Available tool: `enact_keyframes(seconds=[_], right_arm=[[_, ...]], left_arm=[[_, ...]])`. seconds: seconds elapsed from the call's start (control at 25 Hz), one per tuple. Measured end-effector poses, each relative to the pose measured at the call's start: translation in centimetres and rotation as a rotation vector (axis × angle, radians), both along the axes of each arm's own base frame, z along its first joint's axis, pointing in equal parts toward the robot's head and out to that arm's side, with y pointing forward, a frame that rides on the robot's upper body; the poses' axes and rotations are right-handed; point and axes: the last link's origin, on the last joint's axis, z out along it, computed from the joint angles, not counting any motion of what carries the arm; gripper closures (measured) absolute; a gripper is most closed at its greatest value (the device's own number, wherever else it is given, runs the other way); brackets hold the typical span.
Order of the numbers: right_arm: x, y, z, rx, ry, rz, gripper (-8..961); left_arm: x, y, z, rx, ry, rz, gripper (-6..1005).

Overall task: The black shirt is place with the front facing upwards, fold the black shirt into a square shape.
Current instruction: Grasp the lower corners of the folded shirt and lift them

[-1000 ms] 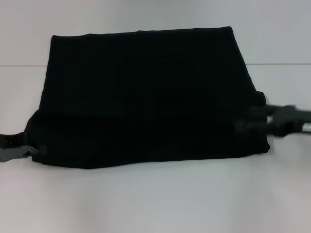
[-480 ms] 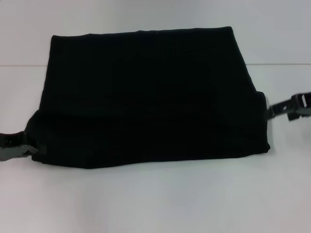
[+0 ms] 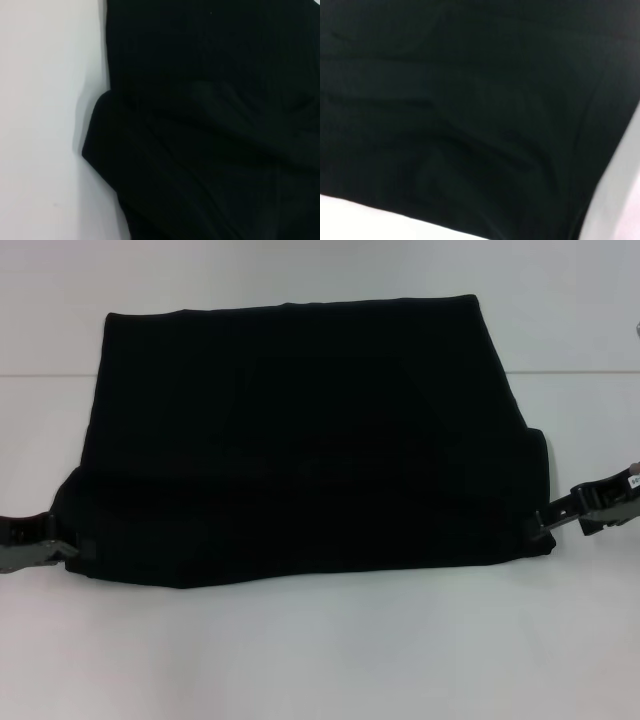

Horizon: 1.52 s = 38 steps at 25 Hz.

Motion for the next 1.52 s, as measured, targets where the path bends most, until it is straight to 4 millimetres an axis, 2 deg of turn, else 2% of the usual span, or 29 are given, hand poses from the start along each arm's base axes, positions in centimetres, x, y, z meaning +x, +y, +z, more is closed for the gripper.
enact_keyframes(seconds=[0.4,0.76,0.92,1.2,1.4,1.52], right_arm=[[-0.4,0.0,-2.3,-0.018,0.002,0.025,104],[-0.3,0.2,-3.2,-0.008,-0.034,0.048,115],[-0.3,0.3,-3.2,-0.008,-0.039,0.051,353],[-0.5,0.4,-3.3,-0.011,-0.044,0.06,571],[-0.5,0.4,-3.0,-0.017,-0.045,0.065,803],[-0.6,0.3,-2.5,-0.031,-0.044,0.074,840]], left_arm=[[0.0,-0.1,0.0,0.0,-0.004,-0.001,979],[0.1,-0.2,0.0,-0.005,-0.012,-0.005,980],[0.2,-0.2,0.0,-0.005,-0.018,-0.006,980],[0.3,-0.1,0.0,-0.007,-0.023,-0.007,980],[0.4,-0.1,0.1,-0.004,-0.029,-0.007,980],[0.5,-0.4,0.3,-0.021,-0.043,-0.021,979]])
